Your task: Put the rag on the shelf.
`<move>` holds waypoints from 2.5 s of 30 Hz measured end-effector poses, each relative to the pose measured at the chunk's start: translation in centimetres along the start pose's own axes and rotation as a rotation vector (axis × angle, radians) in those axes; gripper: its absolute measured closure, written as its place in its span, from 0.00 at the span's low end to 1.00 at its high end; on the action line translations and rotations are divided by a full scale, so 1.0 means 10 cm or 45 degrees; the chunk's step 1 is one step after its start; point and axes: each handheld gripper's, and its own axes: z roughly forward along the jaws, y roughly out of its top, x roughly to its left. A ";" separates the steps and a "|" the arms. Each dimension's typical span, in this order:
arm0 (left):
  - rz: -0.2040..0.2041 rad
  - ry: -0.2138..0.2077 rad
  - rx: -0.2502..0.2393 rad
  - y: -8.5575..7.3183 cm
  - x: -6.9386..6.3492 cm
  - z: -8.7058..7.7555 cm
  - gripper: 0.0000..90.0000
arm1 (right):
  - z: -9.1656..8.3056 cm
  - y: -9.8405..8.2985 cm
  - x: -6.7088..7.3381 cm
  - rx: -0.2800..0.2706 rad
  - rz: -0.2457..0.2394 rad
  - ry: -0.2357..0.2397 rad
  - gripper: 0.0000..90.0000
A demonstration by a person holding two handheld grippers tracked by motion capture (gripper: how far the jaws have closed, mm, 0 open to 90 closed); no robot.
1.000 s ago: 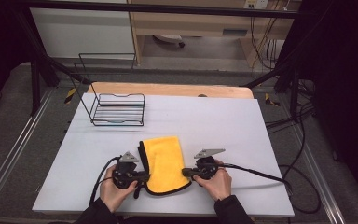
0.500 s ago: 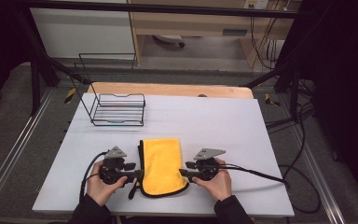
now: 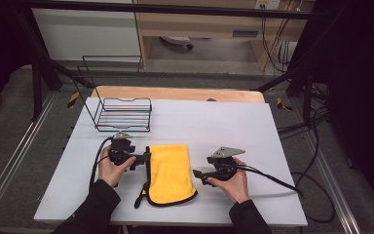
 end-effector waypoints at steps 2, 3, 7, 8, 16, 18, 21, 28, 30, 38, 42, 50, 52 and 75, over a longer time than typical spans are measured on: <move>-0.010 0.015 0.004 0.00 0.04 0.07 0.26 | 0.00 0.01 0.00 -0.007 0.015 0.000 0.22; -0.018 0.015 0.004 0.00 0.05 0.10 0.29 | 0.00 0.01 0.00 -0.011 0.009 -0.001 0.21; -0.016 -0.010 0.020 -0.01 0.06 0.14 0.39 | 0.00 0.01 -0.01 -0.011 0.011 -0.005 0.20; -0.011 -0.014 0.024 -0.02 0.05 0.15 0.42 | 0.01 0.01 -0.01 -0.014 0.010 -0.006 0.20; 0.021 -0.025 0.031 -0.03 0.01 0.16 0.54 | 0.05 0.05 -0.03 -0.029 0.025 -0.011 0.23; 0.007 -0.069 0.042 -0.04 0.01 0.16 0.61 | 0.08 0.09 -0.03 -0.034 0.030 -0.011 0.23; 0.017 -0.063 0.044 -0.04 -0.02 0.15 0.70 | 0.14 0.18 -0.03 -0.060 0.022 0.000 0.23; 0.051 -0.052 0.039 -0.04 -0.05 0.14 0.79 | 0.41 0.40 -0.07 -0.038 0.041 -0.002 0.31; 0.057 -0.050 0.040 -0.04 -0.06 0.14 0.81 | 0.50 0.45 -0.09 -0.008 0.052 -0.010 0.35; 0.089 -0.029 0.040 -0.06 -0.08 0.17 0.80 | 0.75 0.44 -0.20 0.069 0.070 -0.086 0.52; 0.102 -0.025 0.035 -0.06 -0.09 0.18 0.80 | 0.81 0.41 -0.18 0.069 0.074 -0.069 0.62; 0.092 -0.029 0.034 -0.07 -0.08 0.18 0.79 | 0.83 0.39 -0.17 0.086 0.085 -0.030 0.74; 0.103 -0.026 0.029 -0.07 -0.09 0.18 0.79 | 0.83 0.39 -0.15 0.084 0.117 -0.033 0.78; 0.091 -0.100 -0.112 -0.01 -0.08 -0.06 0.87 | 0.61 0.48 -0.05 -0.034 0.088 -0.005 0.94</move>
